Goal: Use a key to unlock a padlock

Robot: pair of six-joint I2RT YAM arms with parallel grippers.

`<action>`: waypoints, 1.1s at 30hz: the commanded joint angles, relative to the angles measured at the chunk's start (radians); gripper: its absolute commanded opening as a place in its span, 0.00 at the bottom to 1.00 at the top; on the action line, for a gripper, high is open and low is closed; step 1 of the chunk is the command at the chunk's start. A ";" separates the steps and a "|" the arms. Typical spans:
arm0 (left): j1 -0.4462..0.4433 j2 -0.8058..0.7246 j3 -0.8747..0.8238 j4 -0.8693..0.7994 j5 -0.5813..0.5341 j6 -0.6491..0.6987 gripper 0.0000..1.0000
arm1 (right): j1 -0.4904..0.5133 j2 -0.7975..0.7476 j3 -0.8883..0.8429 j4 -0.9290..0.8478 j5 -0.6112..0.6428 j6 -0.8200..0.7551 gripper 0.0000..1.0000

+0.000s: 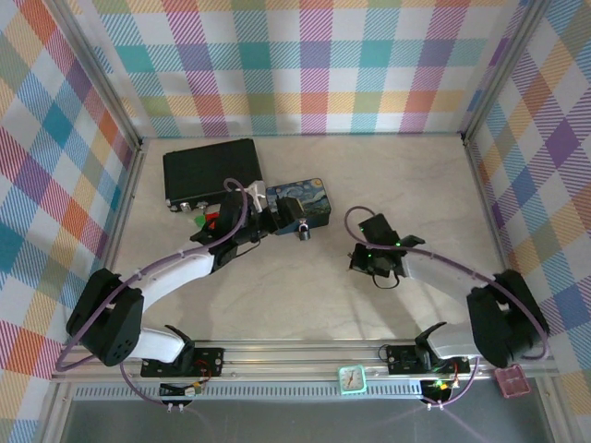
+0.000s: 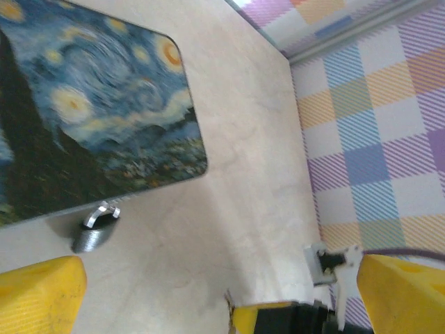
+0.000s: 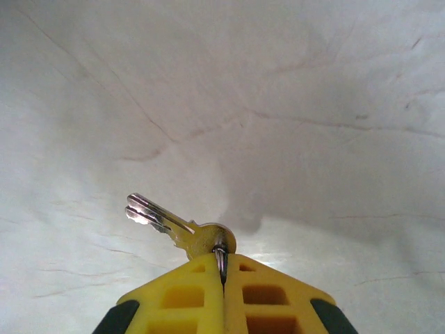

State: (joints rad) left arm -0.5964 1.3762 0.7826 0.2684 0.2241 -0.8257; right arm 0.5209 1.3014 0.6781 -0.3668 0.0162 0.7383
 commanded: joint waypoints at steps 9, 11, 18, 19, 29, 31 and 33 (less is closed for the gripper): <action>-0.177 0.158 -0.012 0.336 0.021 -0.091 0.80 | -0.113 -0.115 0.017 0.222 -0.132 0.220 0.00; -0.211 0.196 0.007 0.359 0.027 -0.050 0.75 | -0.113 -0.109 0.017 0.259 -0.142 0.259 0.00; -0.264 0.316 0.039 0.438 0.056 0.079 0.66 | -0.113 -0.079 0.033 0.308 -0.196 0.311 0.00; -0.266 0.333 0.042 0.456 0.063 0.087 0.65 | -0.113 -0.076 0.034 0.308 -0.201 0.310 0.00; -0.267 0.419 0.111 0.482 0.030 0.193 0.66 | -0.113 -0.067 0.031 0.297 -0.226 0.300 0.00; -0.262 0.419 0.123 0.463 0.012 0.214 0.65 | -0.113 -0.071 0.032 0.289 -0.225 0.296 0.00; -0.257 0.427 0.134 0.460 0.012 0.219 0.55 | -0.113 -0.076 0.031 0.285 -0.220 0.294 0.00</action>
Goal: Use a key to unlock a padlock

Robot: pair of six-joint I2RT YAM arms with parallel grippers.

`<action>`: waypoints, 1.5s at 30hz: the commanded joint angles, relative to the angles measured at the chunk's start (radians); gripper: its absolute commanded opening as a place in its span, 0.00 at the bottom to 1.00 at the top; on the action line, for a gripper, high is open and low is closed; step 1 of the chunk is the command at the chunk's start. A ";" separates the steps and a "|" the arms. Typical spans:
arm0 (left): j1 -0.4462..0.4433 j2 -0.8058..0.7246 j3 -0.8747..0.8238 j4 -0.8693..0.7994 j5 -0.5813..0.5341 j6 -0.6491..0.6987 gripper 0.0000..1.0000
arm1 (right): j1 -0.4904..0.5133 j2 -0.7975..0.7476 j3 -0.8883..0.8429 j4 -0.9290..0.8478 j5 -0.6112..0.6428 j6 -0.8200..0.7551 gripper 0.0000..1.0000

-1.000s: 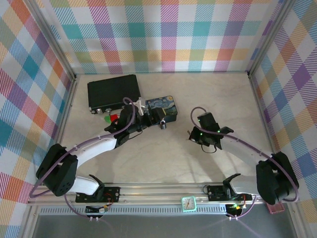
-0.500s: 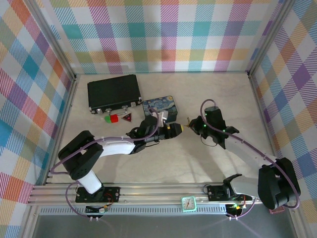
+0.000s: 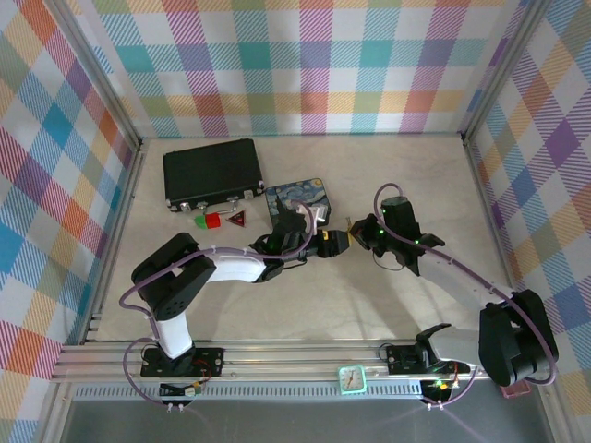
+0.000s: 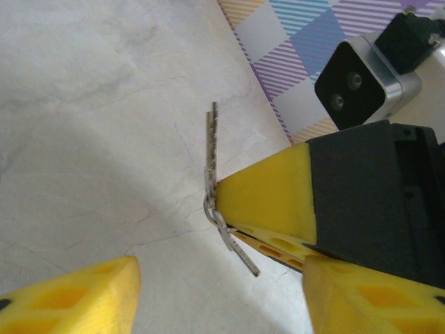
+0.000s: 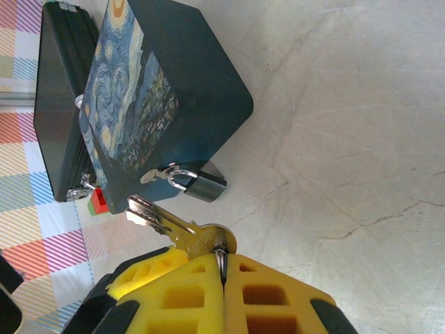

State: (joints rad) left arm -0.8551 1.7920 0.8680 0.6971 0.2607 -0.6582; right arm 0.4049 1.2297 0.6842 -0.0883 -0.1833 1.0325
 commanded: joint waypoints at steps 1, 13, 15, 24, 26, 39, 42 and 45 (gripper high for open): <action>0.004 0.017 0.054 0.036 -0.015 0.055 0.46 | 0.003 -0.006 0.026 0.008 -0.020 0.000 0.00; 0.030 0.021 0.055 0.069 0.021 0.039 0.00 | 0.003 -0.001 0.021 0.015 -0.011 -0.022 0.00; 0.038 0.010 0.047 0.062 0.028 0.044 0.00 | 0.004 -0.006 0.026 0.019 0.003 -0.052 0.06; 0.112 -0.084 0.041 -0.160 0.231 0.177 0.00 | -0.065 -0.060 0.163 -0.119 0.018 -0.404 0.64; 0.133 -0.119 0.080 -0.266 0.287 0.242 0.00 | -0.092 -0.063 0.174 -0.106 -0.053 -0.503 0.57; 0.149 -0.246 0.374 -0.918 0.550 0.623 0.00 | -0.241 -0.052 0.144 0.129 -0.855 -0.624 0.41; 0.156 -0.266 0.377 -0.952 0.554 0.645 0.00 | -0.242 -0.079 0.100 0.217 -0.908 -0.578 0.42; 0.169 -0.280 0.381 -0.967 0.554 0.658 0.00 | -0.242 -0.102 0.064 0.238 -0.928 -0.558 0.42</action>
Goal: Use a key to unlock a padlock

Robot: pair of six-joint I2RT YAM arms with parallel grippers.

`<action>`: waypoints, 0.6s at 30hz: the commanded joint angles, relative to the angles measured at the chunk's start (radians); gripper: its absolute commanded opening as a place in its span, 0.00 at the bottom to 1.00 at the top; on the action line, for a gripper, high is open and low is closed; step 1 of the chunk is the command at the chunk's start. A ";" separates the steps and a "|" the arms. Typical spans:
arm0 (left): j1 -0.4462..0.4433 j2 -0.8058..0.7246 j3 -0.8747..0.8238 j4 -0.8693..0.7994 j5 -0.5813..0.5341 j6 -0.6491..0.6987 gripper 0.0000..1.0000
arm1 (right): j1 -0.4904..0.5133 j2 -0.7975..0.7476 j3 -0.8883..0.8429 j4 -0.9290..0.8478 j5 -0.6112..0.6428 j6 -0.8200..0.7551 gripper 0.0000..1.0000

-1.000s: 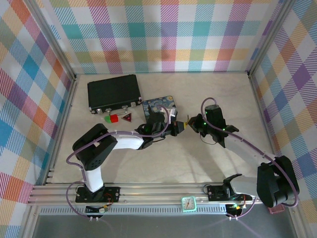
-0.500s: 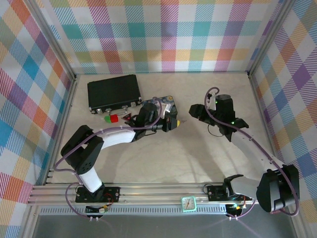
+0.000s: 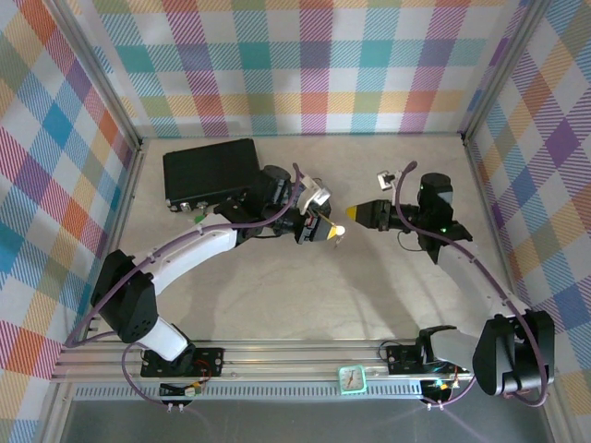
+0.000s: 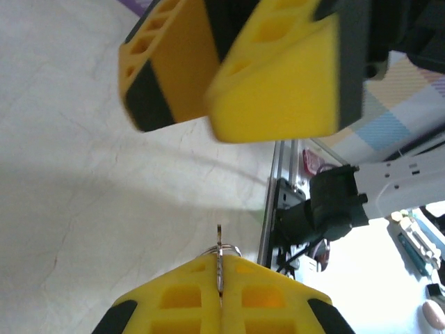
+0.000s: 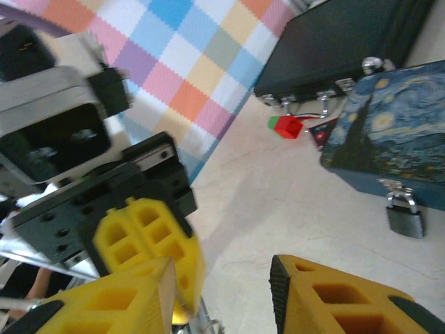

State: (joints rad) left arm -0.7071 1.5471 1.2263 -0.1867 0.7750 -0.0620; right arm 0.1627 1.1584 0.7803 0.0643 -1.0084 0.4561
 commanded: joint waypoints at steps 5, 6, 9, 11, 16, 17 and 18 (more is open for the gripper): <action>0.043 -0.059 0.016 -0.101 0.047 0.060 0.00 | 0.019 -0.061 -0.089 0.119 -0.116 0.066 0.41; 0.043 -0.058 0.013 -0.100 0.044 0.054 0.00 | 0.030 -0.064 -0.094 0.120 -0.114 0.066 0.41; 0.044 -0.042 0.008 -0.053 0.056 0.030 0.00 | 0.065 -0.061 -0.101 0.124 -0.097 0.062 0.41; 0.044 -0.033 0.004 -0.038 0.070 0.014 0.00 | 0.079 -0.054 -0.102 0.138 -0.084 0.064 0.41; 0.043 -0.046 -0.024 -0.001 0.085 -0.006 0.00 | 0.105 -0.005 -0.071 0.143 -0.075 0.047 0.38; 0.043 -0.049 -0.025 0.001 0.083 -0.006 0.00 | 0.110 0.008 -0.063 0.130 -0.080 0.039 0.38; 0.044 -0.053 -0.027 0.000 0.085 -0.006 0.00 | 0.113 0.019 -0.057 0.122 -0.084 0.032 0.37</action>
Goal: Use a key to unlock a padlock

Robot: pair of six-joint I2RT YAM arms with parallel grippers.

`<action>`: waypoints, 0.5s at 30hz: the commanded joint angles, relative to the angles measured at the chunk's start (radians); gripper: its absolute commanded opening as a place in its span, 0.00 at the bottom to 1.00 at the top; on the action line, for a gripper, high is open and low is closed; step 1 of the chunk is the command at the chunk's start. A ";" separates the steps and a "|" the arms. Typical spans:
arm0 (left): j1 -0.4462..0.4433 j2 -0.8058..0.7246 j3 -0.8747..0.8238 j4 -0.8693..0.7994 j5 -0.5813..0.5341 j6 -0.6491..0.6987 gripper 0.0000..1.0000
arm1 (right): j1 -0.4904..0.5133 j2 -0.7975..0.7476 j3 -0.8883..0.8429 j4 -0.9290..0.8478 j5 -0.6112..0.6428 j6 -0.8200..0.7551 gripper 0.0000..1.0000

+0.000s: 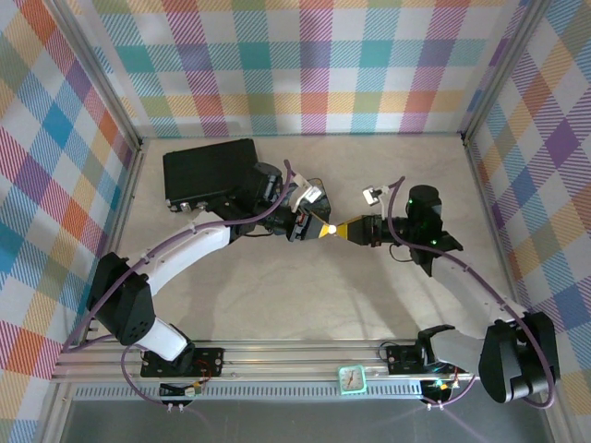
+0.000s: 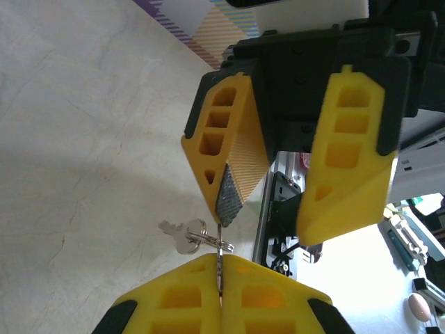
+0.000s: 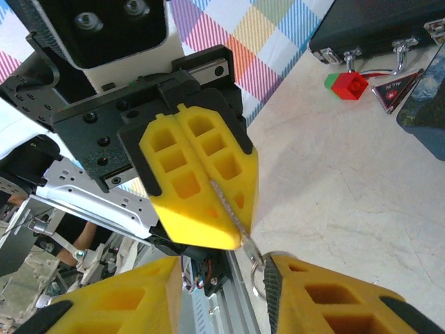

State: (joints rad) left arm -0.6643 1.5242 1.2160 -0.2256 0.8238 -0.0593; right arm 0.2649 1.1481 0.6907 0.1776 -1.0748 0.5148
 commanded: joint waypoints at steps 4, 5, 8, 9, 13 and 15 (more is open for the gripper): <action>0.001 -0.041 -0.022 0.041 0.038 -0.009 0.00 | 0.022 0.050 0.031 0.008 -0.017 -0.033 0.36; 0.002 -0.040 -0.023 0.044 0.034 -0.010 0.00 | 0.024 0.050 0.029 0.012 -0.016 -0.032 0.35; 0.001 -0.042 -0.035 0.071 0.027 -0.026 0.00 | 0.034 0.058 0.031 0.040 -0.017 -0.015 0.32; 0.002 -0.040 -0.036 0.077 0.029 -0.032 0.00 | 0.038 0.060 0.029 0.050 -0.018 -0.006 0.30; 0.000 -0.038 -0.033 0.085 0.039 -0.041 0.00 | 0.060 0.079 0.030 0.069 -0.017 0.007 0.26; 0.000 -0.038 -0.036 0.088 0.040 -0.043 0.00 | 0.071 0.094 0.027 0.086 -0.020 0.019 0.23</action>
State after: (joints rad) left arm -0.6640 1.5135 1.1900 -0.1780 0.8288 -0.0895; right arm 0.3183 1.2224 0.6960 0.2104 -1.0760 0.5217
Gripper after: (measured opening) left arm 0.054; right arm 0.238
